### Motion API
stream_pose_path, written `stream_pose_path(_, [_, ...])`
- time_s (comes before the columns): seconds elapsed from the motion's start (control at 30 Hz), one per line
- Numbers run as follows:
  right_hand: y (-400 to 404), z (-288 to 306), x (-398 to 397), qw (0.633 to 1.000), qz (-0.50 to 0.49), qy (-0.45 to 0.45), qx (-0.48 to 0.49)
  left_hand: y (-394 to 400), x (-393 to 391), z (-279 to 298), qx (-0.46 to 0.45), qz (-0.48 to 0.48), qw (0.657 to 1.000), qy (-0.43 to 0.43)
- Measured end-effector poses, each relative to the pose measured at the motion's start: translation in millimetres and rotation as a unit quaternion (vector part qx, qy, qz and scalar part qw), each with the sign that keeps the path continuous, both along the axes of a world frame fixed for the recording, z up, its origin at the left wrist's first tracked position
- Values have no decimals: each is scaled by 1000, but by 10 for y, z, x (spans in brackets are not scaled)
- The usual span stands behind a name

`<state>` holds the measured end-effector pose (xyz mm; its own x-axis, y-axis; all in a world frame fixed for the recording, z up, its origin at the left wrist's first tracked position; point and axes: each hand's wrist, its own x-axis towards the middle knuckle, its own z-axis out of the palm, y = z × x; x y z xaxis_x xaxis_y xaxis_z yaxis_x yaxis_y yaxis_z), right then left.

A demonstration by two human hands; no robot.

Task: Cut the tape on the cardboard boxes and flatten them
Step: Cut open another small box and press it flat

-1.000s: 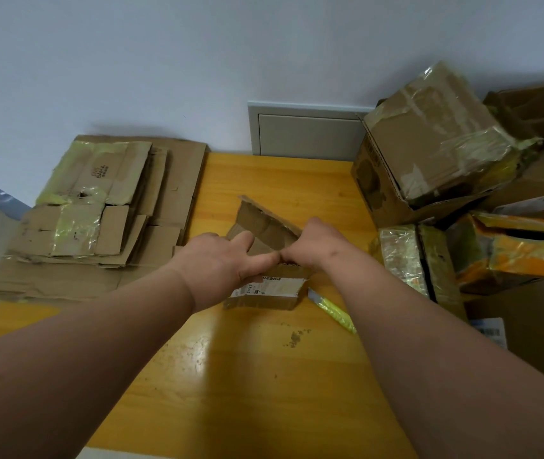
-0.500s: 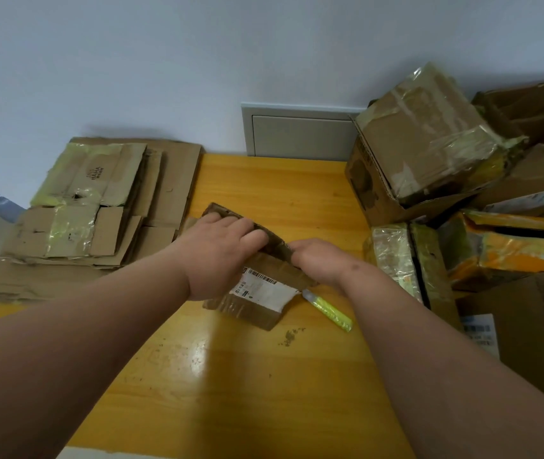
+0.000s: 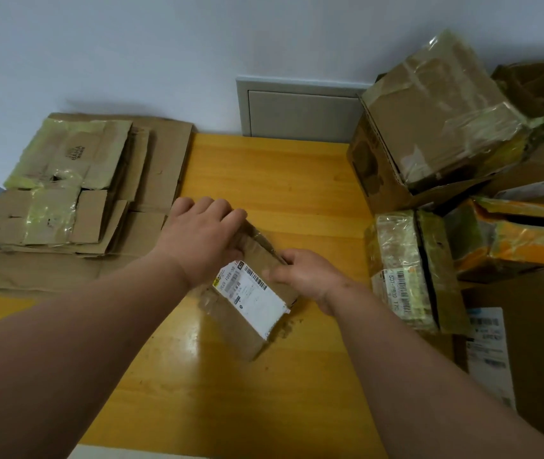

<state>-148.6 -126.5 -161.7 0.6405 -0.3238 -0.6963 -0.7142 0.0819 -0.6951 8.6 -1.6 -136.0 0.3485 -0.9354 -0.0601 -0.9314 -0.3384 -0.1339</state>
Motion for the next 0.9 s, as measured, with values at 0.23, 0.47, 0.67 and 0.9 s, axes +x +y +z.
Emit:
stream_pose_path(0.23, [151,-295,-75,976,-196,-2,92,290,-36,-297,-18,8,1000,9])
stream_pose_path(0.47, [369,-385,23,982,-180,53,19,445,-44,-610,117,67,978,160])
stream_pose_path(0.67, [339,-296,117,980,-56,118,-149,488,-68,-791,153,106,961,206])
stream_pose_path(0.9, [221,-272,405,917,9,19,-398,480,-56,-830,175,87,963,185])
